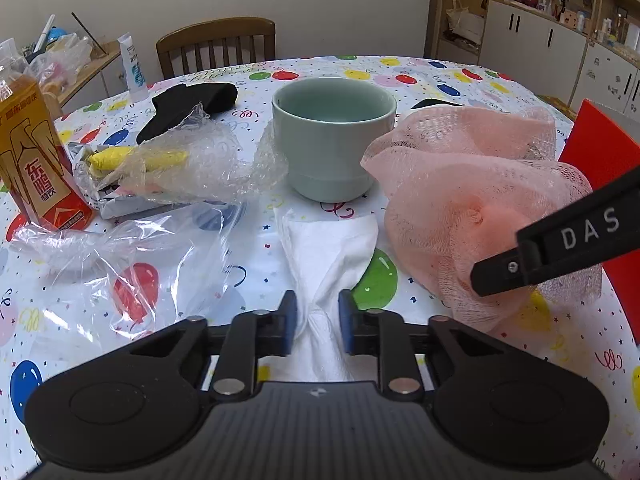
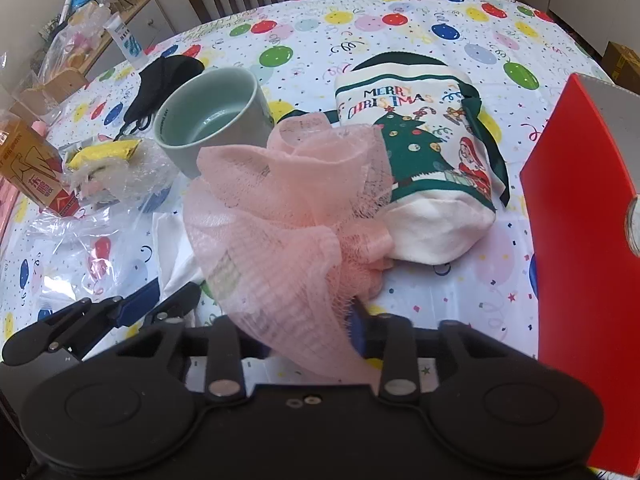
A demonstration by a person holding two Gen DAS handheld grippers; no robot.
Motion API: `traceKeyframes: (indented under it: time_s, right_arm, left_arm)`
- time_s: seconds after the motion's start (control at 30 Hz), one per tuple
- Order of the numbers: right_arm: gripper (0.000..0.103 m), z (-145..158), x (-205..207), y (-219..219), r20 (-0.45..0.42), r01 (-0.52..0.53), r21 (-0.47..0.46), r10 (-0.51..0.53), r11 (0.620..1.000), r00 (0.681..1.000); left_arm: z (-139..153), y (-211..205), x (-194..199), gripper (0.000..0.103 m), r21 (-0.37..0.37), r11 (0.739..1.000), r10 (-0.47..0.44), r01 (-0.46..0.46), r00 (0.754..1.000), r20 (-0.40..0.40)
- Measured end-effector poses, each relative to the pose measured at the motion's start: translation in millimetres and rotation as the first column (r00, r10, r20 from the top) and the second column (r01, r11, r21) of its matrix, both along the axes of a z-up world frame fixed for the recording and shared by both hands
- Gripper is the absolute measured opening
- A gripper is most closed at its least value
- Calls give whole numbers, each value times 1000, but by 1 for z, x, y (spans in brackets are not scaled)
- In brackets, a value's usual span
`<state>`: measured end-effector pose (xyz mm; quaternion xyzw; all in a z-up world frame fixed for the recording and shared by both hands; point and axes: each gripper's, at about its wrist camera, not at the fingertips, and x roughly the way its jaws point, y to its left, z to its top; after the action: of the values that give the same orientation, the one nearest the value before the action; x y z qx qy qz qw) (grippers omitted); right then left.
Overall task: Organize soft objects
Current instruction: 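Pinch the white tissue with the left tool while the right tool grasps the pink loofah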
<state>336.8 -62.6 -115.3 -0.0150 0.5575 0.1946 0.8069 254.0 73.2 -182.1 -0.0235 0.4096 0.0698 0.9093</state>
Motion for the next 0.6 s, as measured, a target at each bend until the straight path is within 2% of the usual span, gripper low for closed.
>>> traceKeyframes:
  time_s: [0.13, 0.2, 0.4, 0.6]
  right_arm:
    - [15, 5, -4, -6, 19, 4, 33, -4, 999, 1000]
    - [13, 9, -7, -10, 38, 7, 52, -9, 999, 999]
    - [9, 27, -20, -23, 103, 1, 76, -9, 997, 995]
    - [9, 53, -38, -38, 154, -33, 117, 14, 993, 988]
  left_arm:
    - [1, 1, -2, 13, -20, 1000, 2, -2, 1000, -6]
    - [3, 1, -4, 12, -33, 999, 5, -6, 1000, -4]
    - [14, 0, -12, 12, -48, 999, 8, -7, 1000, 17]
    - [33, 4, -22, 12, -103, 994, 39, -35, 999, 34]
